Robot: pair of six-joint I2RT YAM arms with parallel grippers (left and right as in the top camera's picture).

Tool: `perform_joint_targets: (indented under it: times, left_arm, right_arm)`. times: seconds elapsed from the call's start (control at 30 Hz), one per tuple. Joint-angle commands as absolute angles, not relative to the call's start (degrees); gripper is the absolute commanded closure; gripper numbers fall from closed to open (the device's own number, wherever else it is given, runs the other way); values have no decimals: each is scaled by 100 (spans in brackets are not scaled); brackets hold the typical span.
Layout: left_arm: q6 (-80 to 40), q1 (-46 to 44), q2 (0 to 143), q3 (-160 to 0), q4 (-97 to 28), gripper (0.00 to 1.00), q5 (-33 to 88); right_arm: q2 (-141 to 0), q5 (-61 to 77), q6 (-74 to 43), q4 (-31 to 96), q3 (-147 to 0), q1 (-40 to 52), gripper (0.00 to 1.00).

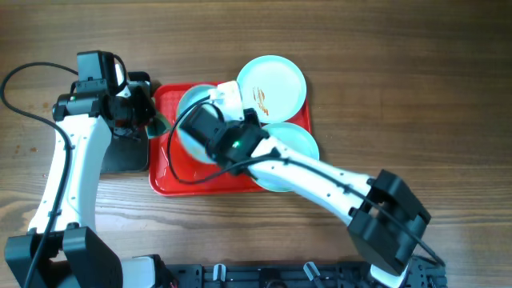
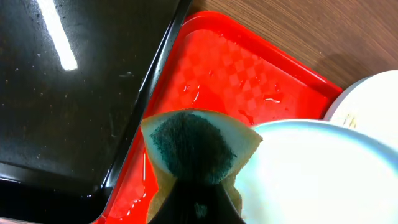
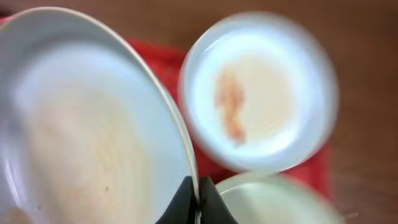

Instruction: Clean dirty plates on tray and stack at the side

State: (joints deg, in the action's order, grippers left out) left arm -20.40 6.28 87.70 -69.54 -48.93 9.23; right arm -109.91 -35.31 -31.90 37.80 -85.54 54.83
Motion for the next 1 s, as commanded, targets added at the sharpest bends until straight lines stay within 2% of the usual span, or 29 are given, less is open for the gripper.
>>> perform_joint_targets:
  times: [0.0, 0.1, 0.13, 0.23, 0.27, 0.4, 0.5, 0.63, 0.77, 0.8, 0.83, 0.93, 0.97]
  left_arm:
    - [-1994, 661, 8711, -7024, -4893, 96, 891]
    - [-1994, 661, 8711, -7022, -4895, 96, 891]
    - [-1992, 661, 8711, -7019, -4893, 96, 891]
    - [-1992, 661, 8711, -7019, -4895, 96, 891]
    - [-1992, 661, 8711, -7019, -4888, 96, 891]
    - [-1990, 661, 8711, -7019, -4890, 96, 891]
    - [-1990, 661, 8711, -7019, -4890, 96, 891]
    - [-1992, 661, 8711, -7019, -4893, 96, 891]
    - [-1990, 661, 8711, -7019, -4895, 96, 891]
    - [-1990, 661, 8711, -7019, -4893, 96, 891]
    - [-1990, 661, 8711, -7019, -4893, 96, 891]
    - [-1988, 661, 8711, -7017, -4941, 96, 888]
    - [-1990, 661, 8711, -7017, -4960, 96, 888]
  right_arm:
    - [-11144, -1190, -3767, 3756, -8536, 5076, 96]
    - [-11507, -200, -3697, 3765, -8536, 4768, 96]
    - [-11601, 97, -3557, 3712, -8536, 4681, 92]
    - [-11651, 515, -3166, 3524, -8538, 4466, 70]
    - [-11651, 790, -2458, 3312, -8545, 4403, 55]
    - [-11681, 1000, -318, 3236, -8770, 4132, 50]
    - [-11972, 1229, 561, 3210, -9118, 3975, 46]
    - [-13028, 1632, 1162, 3913, -10578, 3948, 46]
    - [-13539, 1994, 1334, 4254, -10757, 3918, 53]
    - [-13609, 1946, 1332, 4300, -10757, 3918, 55]
    - [-13653, 1903, 1308, 4324, -10757, 3920, 64]
    - [-13673, 1737, 1028, 4250, -10753, 3920, 69]
    - [-13673, 1737, 1028, 4254, -10753, 3918, 75]
